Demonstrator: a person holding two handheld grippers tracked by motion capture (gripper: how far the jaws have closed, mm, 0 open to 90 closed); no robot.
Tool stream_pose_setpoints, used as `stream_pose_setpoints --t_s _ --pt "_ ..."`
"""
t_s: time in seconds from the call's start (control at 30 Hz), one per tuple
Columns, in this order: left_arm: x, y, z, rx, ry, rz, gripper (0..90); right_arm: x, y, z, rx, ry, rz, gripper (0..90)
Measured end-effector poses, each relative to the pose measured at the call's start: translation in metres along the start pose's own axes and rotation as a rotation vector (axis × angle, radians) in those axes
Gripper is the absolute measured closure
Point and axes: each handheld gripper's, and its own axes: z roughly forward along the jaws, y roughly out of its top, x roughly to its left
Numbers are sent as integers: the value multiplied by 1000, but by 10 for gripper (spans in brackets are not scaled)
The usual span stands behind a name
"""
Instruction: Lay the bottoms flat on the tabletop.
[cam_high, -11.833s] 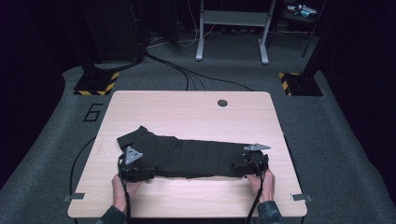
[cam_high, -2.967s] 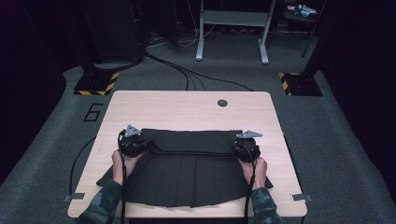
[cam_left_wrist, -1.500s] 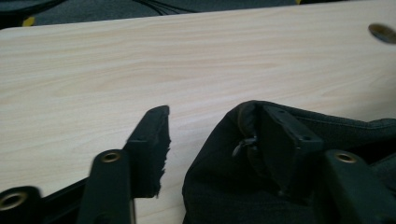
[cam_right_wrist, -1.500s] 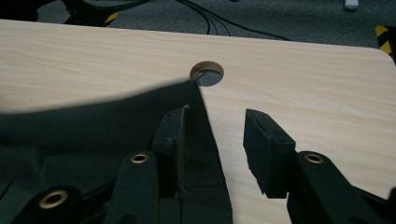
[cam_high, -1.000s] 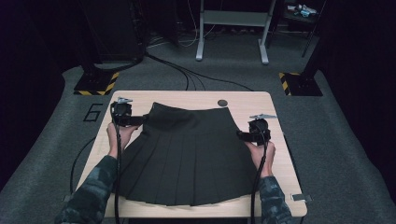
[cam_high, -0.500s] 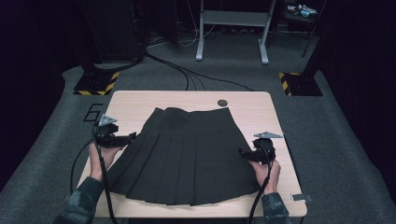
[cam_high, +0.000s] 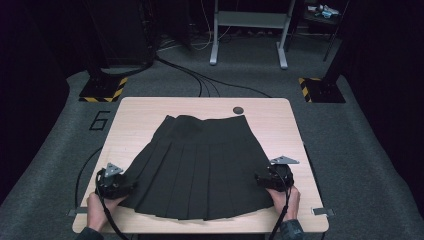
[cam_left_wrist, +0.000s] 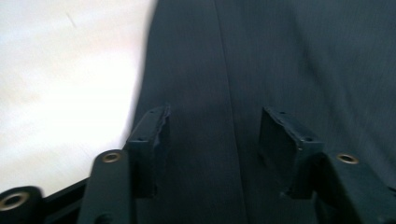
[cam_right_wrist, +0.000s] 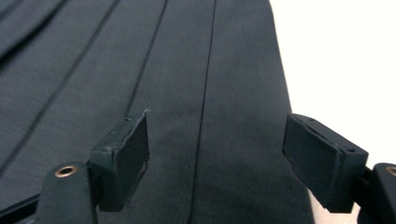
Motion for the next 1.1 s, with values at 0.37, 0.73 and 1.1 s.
stream_pose_setpoints --t_s 0.37,0.73,1.1 --pt "-5 3 -25 -62 26 -5 161 -6 -22 -4 37 -65 10 170" --pt "-18 23 -1 11 4 55 0 16 -9 -8 59 -22 -39 0" --pt "-15 6 17 50 7 24 0 11 -24 9 100 -19 -19 0"
